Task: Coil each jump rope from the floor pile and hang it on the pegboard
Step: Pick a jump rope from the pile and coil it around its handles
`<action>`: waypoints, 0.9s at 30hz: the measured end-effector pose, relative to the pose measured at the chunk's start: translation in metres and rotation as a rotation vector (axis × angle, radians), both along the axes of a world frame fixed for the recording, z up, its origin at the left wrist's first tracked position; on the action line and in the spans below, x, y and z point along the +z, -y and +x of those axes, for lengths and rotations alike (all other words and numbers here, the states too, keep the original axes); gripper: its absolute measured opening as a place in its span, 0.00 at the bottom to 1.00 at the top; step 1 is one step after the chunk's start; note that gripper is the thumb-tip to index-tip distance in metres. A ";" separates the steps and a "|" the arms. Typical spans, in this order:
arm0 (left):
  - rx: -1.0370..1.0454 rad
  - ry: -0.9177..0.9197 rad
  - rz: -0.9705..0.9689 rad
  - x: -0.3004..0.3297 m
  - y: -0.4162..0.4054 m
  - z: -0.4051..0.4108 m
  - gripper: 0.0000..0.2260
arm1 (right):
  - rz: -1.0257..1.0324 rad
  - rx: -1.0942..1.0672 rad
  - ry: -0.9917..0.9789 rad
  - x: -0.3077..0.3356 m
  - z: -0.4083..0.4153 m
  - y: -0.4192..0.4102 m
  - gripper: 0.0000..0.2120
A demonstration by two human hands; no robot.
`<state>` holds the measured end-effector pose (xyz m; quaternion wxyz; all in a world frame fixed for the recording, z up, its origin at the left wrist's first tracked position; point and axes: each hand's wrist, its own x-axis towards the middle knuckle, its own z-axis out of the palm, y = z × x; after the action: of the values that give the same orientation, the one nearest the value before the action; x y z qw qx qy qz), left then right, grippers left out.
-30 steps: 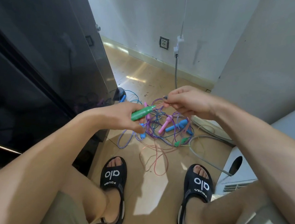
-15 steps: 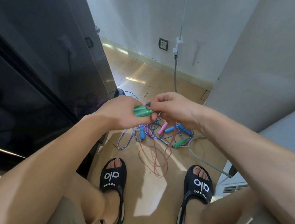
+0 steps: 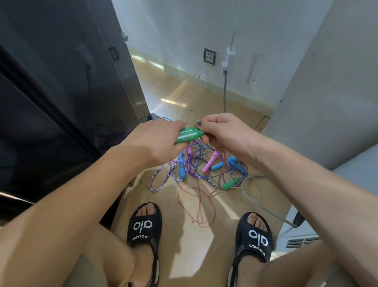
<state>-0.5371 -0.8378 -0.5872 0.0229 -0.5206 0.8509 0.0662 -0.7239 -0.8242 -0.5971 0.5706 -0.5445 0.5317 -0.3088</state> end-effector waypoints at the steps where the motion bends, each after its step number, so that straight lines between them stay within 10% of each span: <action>1: -0.008 -0.023 0.026 0.002 0.001 0.000 0.11 | -0.009 -0.016 -0.024 -0.002 0.002 0.001 0.18; 9: 0.398 -0.858 0.529 -0.002 0.007 0.005 0.13 | -0.623 -0.206 -0.761 -0.007 0.016 -0.008 0.12; 16: 0.217 -0.136 0.235 -0.031 0.003 0.006 0.12 | -0.566 0.313 -1.201 -0.006 0.042 -0.020 0.08; 27: -0.101 0.131 0.140 -0.013 -0.017 -0.001 0.18 | -0.554 0.239 -0.746 0.024 0.027 -0.026 0.11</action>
<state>-0.5383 -0.8206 -0.6002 0.1180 -0.4775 0.8660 0.0900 -0.6972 -0.7985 -0.5727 0.2057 -0.8070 0.5315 -0.1549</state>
